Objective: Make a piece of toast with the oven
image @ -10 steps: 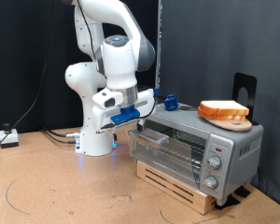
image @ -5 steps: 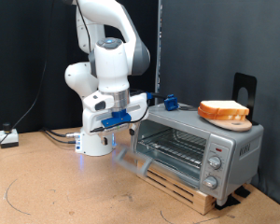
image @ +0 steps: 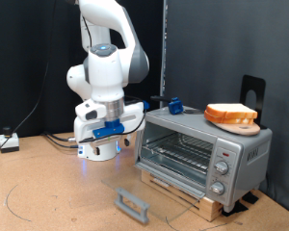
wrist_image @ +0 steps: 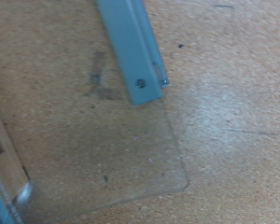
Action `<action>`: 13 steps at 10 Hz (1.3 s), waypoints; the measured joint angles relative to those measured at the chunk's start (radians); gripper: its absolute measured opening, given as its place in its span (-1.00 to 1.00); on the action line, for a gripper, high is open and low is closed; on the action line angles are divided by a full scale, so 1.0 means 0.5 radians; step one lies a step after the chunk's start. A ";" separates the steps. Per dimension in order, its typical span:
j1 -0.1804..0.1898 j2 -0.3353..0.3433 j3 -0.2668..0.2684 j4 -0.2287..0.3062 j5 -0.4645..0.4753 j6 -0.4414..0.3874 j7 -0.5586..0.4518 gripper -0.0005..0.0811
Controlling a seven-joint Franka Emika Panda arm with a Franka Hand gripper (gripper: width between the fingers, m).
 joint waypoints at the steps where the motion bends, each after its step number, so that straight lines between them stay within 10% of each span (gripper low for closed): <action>1: -0.013 0.028 -0.022 0.019 0.002 0.000 -0.020 0.99; 4: -0.024 0.057 -0.054 0.041 0.003 0.000 -0.087 0.99; 9: -0.007 -0.156 -0.151 0.208 0.636 -0.772 -0.759 0.99; 13: -0.021 -0.391 -0.152 0.285 0.681 -0.998 -0.763 0.99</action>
